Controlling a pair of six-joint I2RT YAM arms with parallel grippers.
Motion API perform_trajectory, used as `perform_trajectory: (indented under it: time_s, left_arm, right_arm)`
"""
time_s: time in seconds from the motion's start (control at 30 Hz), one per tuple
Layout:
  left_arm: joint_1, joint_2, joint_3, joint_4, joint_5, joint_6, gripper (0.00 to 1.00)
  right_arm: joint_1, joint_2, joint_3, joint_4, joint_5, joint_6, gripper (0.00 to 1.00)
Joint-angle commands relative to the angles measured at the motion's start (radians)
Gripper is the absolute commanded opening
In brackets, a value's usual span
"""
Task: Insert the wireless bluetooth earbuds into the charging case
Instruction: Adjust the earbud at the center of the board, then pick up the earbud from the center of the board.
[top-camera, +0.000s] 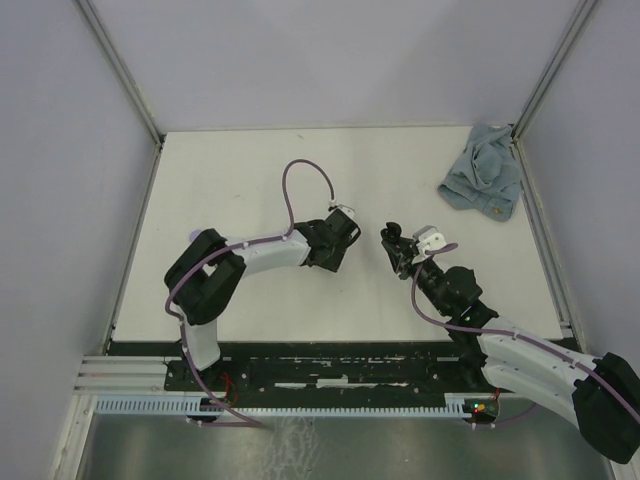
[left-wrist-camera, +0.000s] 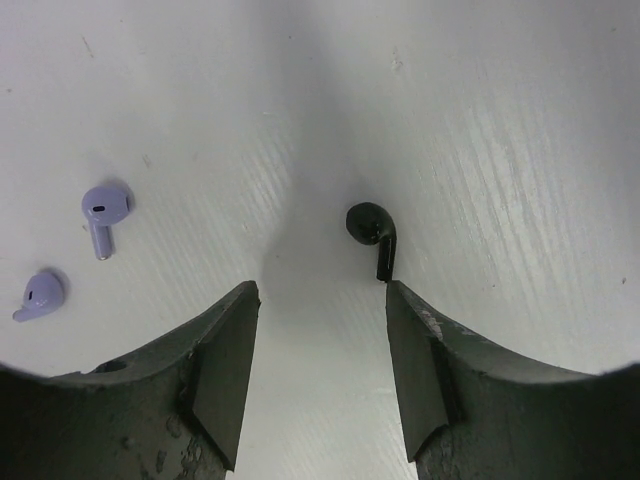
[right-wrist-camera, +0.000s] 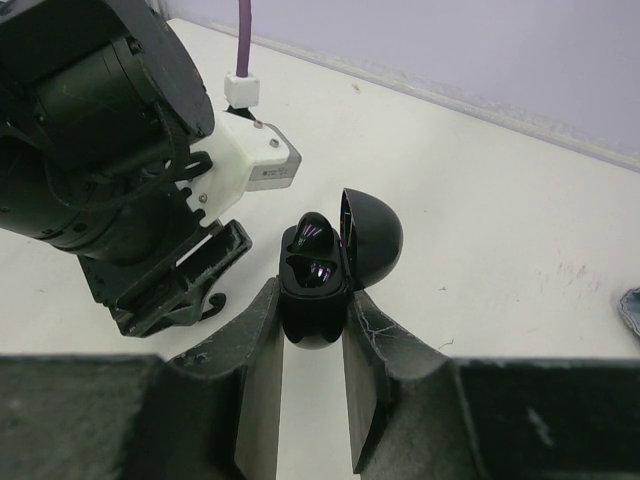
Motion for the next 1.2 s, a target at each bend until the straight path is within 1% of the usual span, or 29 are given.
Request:
perform_trajectory:
  time_s: [0.0,0.17,0.43,0.5,0.7,1.17]
  left_arm:
    - [0.006,-0.094,0.013,0.004,0.021,-0.05,0.61]
    - [0.008,-0.086,0.072,-0.023,0.052,-0.053,0.6]
    - [0.03,0.014,0.164,-0.051,0.113,-0.049,0.45]
    - [0.037,0.032,0.181,-0.061,0.122,-0.047,0.44]
    - [0.053,0.066,0.204,-0.087,0.128,-0.048,0.43]
    - [0.057,0.13,0.222,-0.087,0.17,-0.049,0.42]
  right_arm:
    - [0.003,-0.003,0.005,0.049,0.011,-0.002,0.02]
    - [0.002,-0.002,0.006,0.05,0.012,-0.002,0.02]
    - [0.002,-0.006,0.006,0.046,0.01,-0.002,0.02]
    - [0.003,-0.004,0.007,0.045,0.008,-0.002,0.02]
    - [0.003,-0.005,0.006,0.045,0.01,-0.002,0.02]
    - [0.003,-0.001,0.008,0.045,0.005,0.0,0.02]
